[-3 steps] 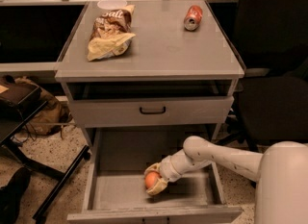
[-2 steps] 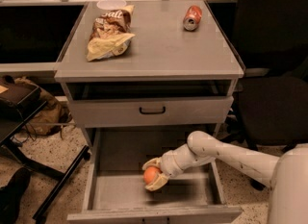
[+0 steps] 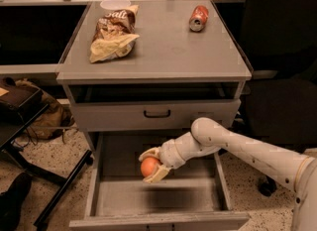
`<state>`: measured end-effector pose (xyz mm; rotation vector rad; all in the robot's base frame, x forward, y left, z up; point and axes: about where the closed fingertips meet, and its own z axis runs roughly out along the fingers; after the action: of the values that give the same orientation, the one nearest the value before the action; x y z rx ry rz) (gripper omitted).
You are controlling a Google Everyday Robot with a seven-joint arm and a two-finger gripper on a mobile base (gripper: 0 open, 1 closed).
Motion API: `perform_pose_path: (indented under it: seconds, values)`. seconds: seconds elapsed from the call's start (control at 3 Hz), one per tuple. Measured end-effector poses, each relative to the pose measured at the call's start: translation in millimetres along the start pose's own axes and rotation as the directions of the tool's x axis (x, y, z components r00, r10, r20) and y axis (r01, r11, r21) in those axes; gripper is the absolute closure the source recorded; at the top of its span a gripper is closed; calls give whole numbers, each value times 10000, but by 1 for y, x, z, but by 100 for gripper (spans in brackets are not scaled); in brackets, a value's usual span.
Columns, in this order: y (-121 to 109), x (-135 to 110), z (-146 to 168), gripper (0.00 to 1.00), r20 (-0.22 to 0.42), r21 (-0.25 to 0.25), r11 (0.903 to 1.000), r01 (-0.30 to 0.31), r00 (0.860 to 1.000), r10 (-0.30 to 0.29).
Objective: Pick orange from middle drawer and place on counter
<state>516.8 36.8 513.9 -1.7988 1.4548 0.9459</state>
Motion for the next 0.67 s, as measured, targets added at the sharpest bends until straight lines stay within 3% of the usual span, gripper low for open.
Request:
perform_pose_path:
  seconds: [0.33, 0.67]
  values:
    - [0, -8, -3, 100, 135, 68, 10000, 7, 9999, -8]
    - [-1, -56, -27, 100, 857, 389, 9974, 603, 9943, -634]
